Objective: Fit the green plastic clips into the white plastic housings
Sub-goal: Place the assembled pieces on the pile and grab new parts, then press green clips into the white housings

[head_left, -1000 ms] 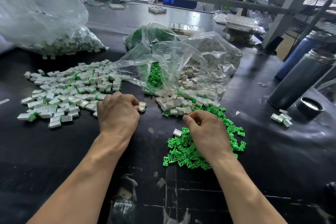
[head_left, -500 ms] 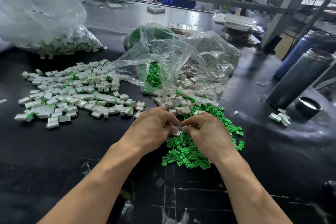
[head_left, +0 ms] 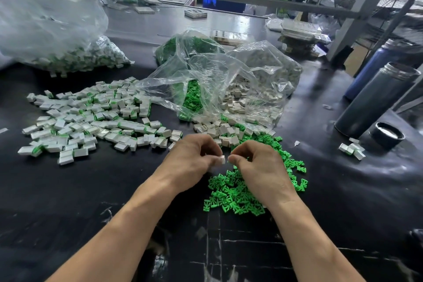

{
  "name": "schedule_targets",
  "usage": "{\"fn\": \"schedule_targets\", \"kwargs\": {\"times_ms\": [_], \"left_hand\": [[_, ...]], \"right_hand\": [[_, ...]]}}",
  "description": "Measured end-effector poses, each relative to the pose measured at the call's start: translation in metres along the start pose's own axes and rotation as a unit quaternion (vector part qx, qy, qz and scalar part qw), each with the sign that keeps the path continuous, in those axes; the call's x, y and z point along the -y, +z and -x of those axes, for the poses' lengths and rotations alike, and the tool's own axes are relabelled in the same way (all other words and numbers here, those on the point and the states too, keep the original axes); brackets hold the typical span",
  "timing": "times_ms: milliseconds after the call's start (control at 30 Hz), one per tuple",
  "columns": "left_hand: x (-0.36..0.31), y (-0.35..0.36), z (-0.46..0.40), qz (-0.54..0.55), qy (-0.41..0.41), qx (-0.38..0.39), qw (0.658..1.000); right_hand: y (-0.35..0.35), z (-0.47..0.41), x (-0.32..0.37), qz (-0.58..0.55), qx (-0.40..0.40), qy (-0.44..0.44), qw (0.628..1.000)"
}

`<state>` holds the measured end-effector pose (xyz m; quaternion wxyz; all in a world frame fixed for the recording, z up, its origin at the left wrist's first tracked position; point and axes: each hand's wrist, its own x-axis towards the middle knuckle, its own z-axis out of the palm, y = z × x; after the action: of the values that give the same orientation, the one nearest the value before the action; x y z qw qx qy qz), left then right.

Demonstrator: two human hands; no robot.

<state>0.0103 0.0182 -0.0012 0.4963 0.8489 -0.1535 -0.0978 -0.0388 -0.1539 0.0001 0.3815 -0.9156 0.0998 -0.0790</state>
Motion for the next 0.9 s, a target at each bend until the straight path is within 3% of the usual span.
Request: {"fn": "schedule_targets", "kwargs": {"times_ms": [167, 300, 433, 667, 900], "left_hand": [[-0.004, -0.004, -0.001, 0.200, 0.018, -0.019, 0.979], [-0.005, -0.004, -0.001, 0.252, 0.019, -0.013, 0.967], [-0.005, -0.003, -0.001, 0.256, 0.020, -0.012, 0.966], [-0.006, -0.001, 0.003, 0.151, 0.052, -0.028, 0.987], [-0.007, -0.002, 0.003, 0.169, 0.065, -0.035, 0.983]], "right_hand": [[0.002, -0.005, 0.003, -0.285, -0.055, 0.013, 0.957], [0.004, -0.003, 0.006, -0.373, -0.032, 0.029, 0.927], [0.004, -0.001, 0.009, -0.389, -0.028, 0.027, 0.920], [0.001, 0.006, 0.012, -0.428, -0.048, -0.037, 0.902], [0.009, 0.005, 0.013, -0.389, -0.052, -0.059, 0.918]]}}
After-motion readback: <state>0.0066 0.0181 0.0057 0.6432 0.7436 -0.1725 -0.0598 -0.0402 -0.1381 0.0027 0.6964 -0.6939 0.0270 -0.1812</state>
